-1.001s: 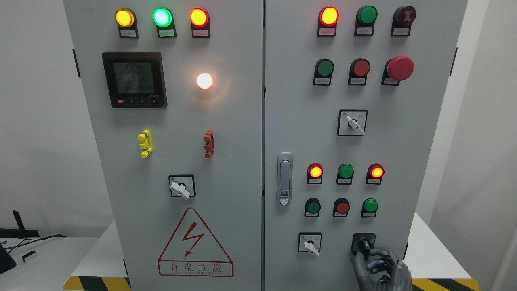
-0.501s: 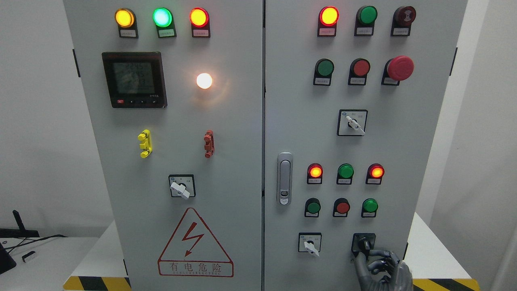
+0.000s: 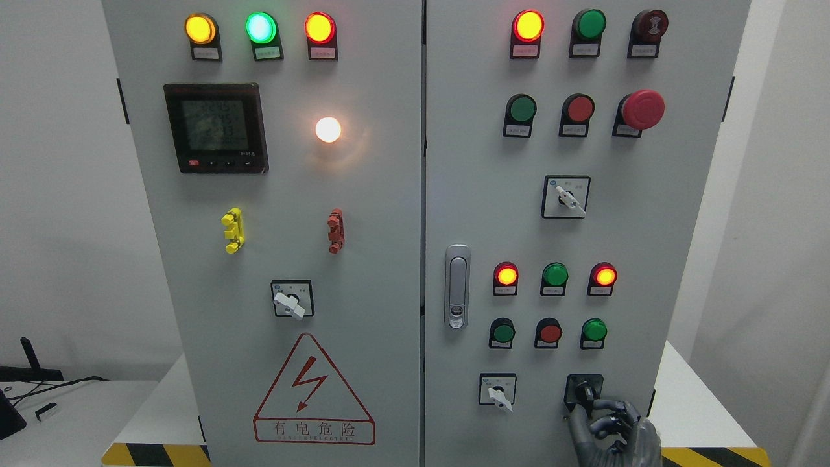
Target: Trip black knob to open circuit
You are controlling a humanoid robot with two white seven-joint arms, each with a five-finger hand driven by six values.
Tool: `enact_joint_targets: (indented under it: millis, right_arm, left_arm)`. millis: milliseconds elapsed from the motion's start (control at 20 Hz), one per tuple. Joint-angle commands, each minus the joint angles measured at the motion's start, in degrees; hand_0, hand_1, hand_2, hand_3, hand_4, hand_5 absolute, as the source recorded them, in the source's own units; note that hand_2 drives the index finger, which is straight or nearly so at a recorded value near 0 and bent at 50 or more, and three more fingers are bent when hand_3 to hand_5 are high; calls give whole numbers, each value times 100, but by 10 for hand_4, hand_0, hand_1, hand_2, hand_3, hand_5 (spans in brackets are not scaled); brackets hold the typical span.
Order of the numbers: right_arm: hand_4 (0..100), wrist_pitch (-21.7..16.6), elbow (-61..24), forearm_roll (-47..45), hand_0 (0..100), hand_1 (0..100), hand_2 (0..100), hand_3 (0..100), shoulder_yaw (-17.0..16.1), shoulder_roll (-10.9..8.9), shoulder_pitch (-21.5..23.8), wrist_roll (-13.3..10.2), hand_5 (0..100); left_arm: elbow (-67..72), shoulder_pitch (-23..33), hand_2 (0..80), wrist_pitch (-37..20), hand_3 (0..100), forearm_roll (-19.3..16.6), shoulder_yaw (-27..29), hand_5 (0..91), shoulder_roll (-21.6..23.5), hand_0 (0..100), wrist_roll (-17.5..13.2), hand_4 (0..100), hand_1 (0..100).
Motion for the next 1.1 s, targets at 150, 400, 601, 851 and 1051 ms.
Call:
enact_joint_targets:
  millis: [150, 400, 601, 851, 1051]
  right_arm:
    - [794, -7, -4, -11, 485, 824, 502, 802, 108, -1, -16, -5, 916]
    - [794, -7, -4, -19, 506, 835, 505, 805, 108, 8, -16, 4, 916]
    - [797, 11, -4, -28, 519, 843, 506, 807, 108, 8, -16, 4, 915]
    - [798, 20, -4, -28, 540, 856, 508, 806, 108, 8, -16, 13, 916]
    - [797, 20, -4, -63, 551, 865, 508, 808, 108, 8, -16, 13, 917]
  left_arm:
    - [-2, 0, 0, 2, 0, -176, 0, 0, 4, 120, -4, 0, 389]
    - [7, 0, 0, 2, 0, -176, 0, 0, -5, 120, -4, 0, 389]
    - [7, 0, 0, 2, 0, -176, 0, 0, 4, 120, -4, 0, 389]
    - [-2, 0, 0, 2, 0, -176, 0, 0, 4, 120, -4, 0, 389]
    - [7, 0, 0, 2, 0, -176, 0, 0, -5, 120, -4, 0, 389]
